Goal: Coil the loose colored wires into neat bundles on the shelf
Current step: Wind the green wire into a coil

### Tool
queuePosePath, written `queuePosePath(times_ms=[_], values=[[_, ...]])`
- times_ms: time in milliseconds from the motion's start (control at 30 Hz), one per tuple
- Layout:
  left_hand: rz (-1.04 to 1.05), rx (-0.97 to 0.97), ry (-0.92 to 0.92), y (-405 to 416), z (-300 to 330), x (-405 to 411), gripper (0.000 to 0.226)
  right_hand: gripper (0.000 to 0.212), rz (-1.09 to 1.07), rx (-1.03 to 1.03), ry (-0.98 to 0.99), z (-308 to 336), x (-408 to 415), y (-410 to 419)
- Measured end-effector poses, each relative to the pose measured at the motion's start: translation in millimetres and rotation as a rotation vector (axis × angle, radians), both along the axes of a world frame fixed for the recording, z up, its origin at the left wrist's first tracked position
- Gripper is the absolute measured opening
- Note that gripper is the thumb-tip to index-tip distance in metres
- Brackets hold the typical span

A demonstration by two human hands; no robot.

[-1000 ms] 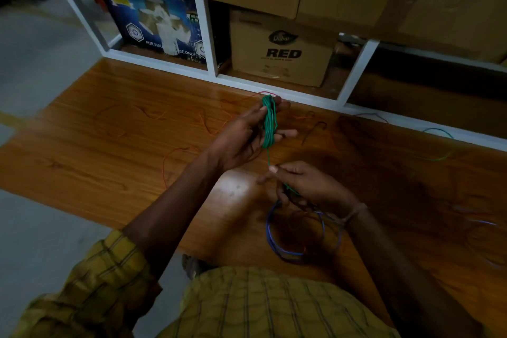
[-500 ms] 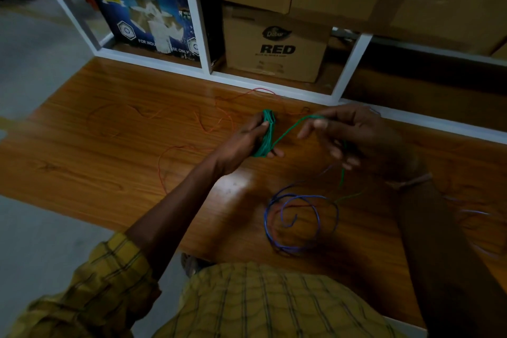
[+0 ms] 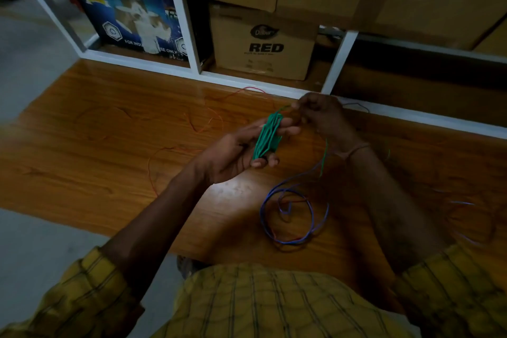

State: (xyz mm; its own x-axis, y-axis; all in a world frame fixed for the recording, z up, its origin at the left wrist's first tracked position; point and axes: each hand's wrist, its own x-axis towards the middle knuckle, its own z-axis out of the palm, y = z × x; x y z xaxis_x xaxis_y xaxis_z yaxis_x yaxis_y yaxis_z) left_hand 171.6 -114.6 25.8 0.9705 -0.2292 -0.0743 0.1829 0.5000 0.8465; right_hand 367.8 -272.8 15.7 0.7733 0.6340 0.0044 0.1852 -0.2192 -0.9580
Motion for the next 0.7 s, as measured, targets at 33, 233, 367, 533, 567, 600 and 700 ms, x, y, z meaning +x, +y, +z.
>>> queuePosePath(times_ms=[33, 233, 367, 533, 567, 600, 700], values=[[0.004, -0.052, -0.004, 2, 0, 0, 0.051, 0.006, 0.01, -0.034, 0.039, -9, -4, 0], [0.126, -0.2, -0.077, 14, 11, 8, 0.05, 0.024, 0.164, -0.203, 0.136, -34, -57, -11], [0.285, -0.294, -0.106, 21, 11, 25, 0.051, 0.03, 0.249, -0.222, 0.204, -28, -94, -13], [0.58, -0.135, -0.014, 20, 10, 42, 0.042, 0.024, 0.394, -0.186, 0.169, -5, -118, -21], [0.62, -0.034, -0.007, 20, 10, 44, 0.039, 0.022, 0.434, -0.199, 0.134, 2, -118, -24], [0.646, 0.069, -0.003, 19, 9, 45, 0.038, 0.022, 0.471, -0.212, 0.091, 9, -118, -28], [0.64, 0.34, 0.008, 16, 4, 42, 0.036, 0.019, 0.54, -0.196, 0.0, 35, -114, -38]])
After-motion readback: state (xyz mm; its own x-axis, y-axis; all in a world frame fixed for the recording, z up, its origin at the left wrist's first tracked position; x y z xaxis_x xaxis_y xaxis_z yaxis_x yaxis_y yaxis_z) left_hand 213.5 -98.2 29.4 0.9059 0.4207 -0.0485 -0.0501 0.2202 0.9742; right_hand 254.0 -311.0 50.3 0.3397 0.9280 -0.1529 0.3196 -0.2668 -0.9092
